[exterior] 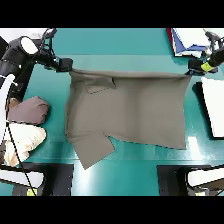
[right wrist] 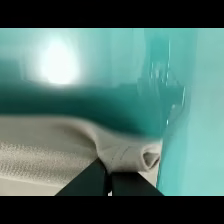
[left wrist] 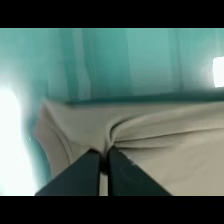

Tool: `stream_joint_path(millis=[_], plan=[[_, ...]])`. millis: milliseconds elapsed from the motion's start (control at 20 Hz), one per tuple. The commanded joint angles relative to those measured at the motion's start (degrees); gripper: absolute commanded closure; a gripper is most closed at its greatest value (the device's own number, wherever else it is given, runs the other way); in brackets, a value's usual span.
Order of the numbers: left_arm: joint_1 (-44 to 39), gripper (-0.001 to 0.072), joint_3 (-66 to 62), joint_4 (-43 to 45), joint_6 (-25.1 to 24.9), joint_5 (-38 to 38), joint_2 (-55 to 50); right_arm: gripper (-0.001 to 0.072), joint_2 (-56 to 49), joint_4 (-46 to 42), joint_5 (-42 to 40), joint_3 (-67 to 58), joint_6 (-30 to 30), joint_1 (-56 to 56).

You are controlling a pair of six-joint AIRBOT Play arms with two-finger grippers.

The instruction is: Fold the shirts.

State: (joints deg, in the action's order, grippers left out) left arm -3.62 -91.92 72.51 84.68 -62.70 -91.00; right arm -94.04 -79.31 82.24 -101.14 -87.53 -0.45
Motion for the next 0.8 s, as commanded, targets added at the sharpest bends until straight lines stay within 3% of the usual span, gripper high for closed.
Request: stream_joint_path(millis=[0, 300, 350, 400, 450, 500, 750], plan=[[0.1, 0.0681, 4.3, -1.9, -2.1, -4.4, -0.2, 0.0698, 4.3, 0.2, -2.9, 11.8, 0.2, 0.1], [0.2, 0.0679, 16.5, -4.3, -2.2, -0.3, -0.2, 0.0697, 9.8, 3.7, -10.3, 28.1, 0.2, 0.2], [0.2, 0.0649, 16.9, -4.2, -2.2, -0.6, -0.2, 0.0687, 10.4, 4.9, -10.8, 29.0, 0.2, 0.1], [0.2, 0.0372, 16.8, -4.2, -2.2, -0.9, 0.0, 0.0500, 10.7, 6.4, -10.7, 29.0, 0.2, 0.1], [0.2, 0.0159, 16.6, -4.2, -2.1, -1.4, 0.5, 0.0275, 10.7, 7.1, -9.9, 28.2, 0.2, -0.4], [0.2, 0.0156, 16.5, -4.2, -1.5, -2.3, 1.3, 0.0244, 10.8, 7.8, -8.1, 27.1, 0.2, -0.9], [0.2, 0.0156, 23.6, 0.5, 1.5, -7.4, 15.7, 0.0259, 22.1, 7.7, -4.4, 33.8, 2.6, -2.7]])
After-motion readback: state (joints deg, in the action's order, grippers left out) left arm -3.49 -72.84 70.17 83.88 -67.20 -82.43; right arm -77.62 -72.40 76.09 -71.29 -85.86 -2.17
